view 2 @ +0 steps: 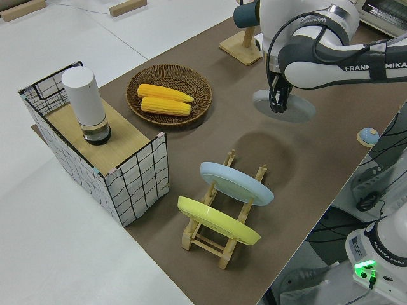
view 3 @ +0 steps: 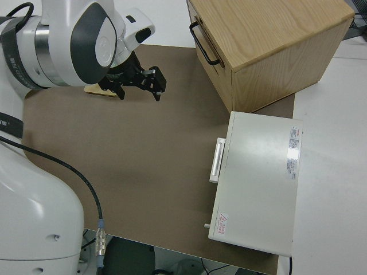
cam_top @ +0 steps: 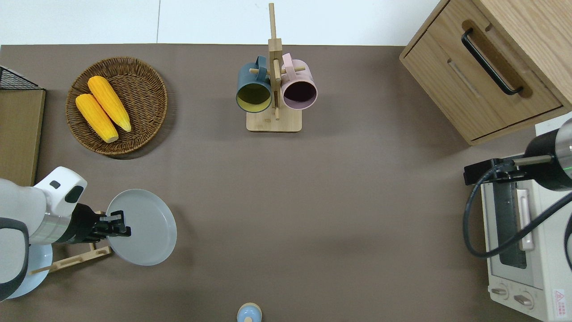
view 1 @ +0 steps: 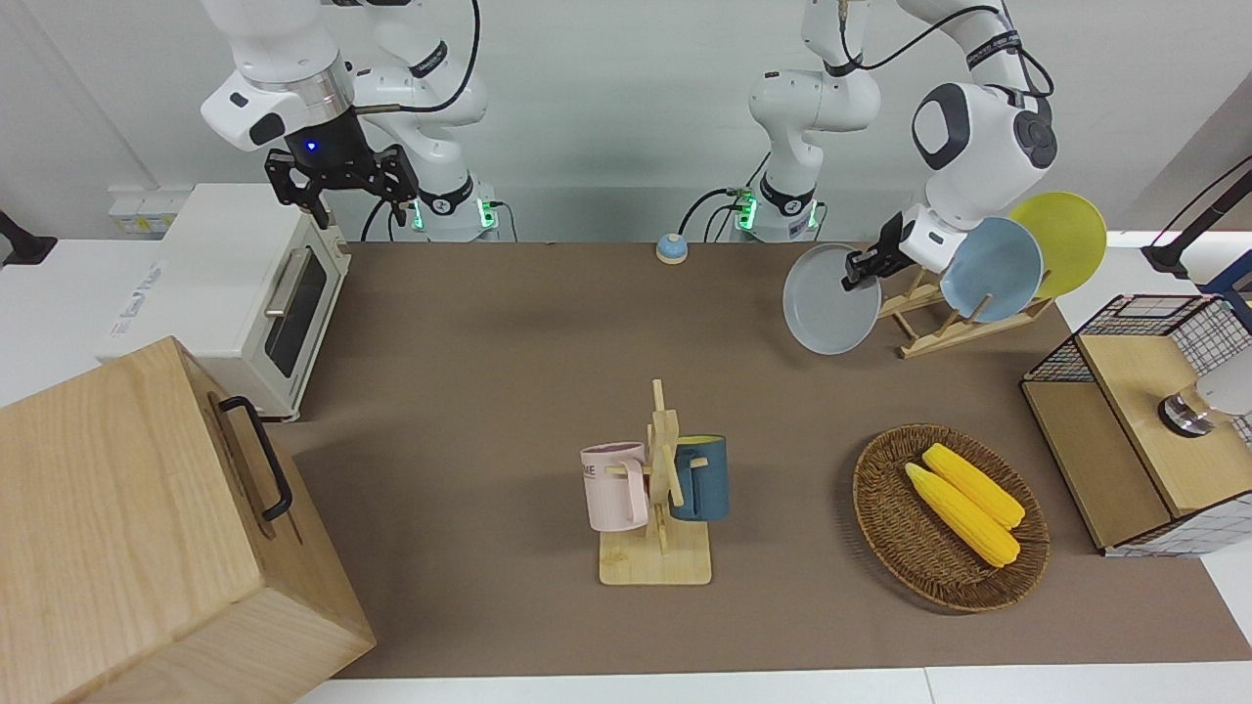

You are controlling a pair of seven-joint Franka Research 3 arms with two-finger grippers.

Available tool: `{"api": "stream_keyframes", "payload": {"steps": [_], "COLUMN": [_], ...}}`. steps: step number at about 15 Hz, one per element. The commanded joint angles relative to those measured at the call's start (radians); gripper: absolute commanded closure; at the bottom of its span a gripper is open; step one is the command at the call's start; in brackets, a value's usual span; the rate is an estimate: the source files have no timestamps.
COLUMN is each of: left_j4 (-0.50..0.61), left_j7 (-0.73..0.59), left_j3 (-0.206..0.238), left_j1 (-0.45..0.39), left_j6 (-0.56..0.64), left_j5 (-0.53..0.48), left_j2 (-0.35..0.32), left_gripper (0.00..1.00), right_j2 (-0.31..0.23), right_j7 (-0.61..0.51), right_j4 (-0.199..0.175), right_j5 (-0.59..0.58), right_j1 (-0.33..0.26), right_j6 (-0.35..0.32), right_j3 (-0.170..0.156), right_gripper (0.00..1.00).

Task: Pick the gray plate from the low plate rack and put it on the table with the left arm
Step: 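Pull the gray plate out of the rack away from the robot with the left gripper, then lower the gray plate flat onto the table with the left gripper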

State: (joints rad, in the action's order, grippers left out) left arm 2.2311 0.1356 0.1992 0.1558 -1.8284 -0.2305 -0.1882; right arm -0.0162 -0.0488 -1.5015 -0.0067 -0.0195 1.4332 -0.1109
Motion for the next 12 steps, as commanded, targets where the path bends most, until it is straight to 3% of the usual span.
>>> {"api": "stream_keyframes", "payload": {"steps": [1,12], "left_j4": [0.021,0.056], "left_j7": [0.004,0.009], "left_j3": [0.009,0.008], "left_j1": [0.019,0.050], "left_j6": [-0.029,-0.109], "left_j5": [-0.020,-0.024], "left_j2": [0.010,0.059], "left_gripper": [0.90,0.89], "right_j2": [-0.002,-0.002], "right_j7": [-0.009,-0.009], "right_j4": [0.007,0.007], "right_j5": [0.019,0.019], "right_j1": [-0.025,-0.025], "right_j6": [-0.016,-0.016], "right_j3": [-0.018,-0.018], "right_gripper": [0.013,0.011]}}
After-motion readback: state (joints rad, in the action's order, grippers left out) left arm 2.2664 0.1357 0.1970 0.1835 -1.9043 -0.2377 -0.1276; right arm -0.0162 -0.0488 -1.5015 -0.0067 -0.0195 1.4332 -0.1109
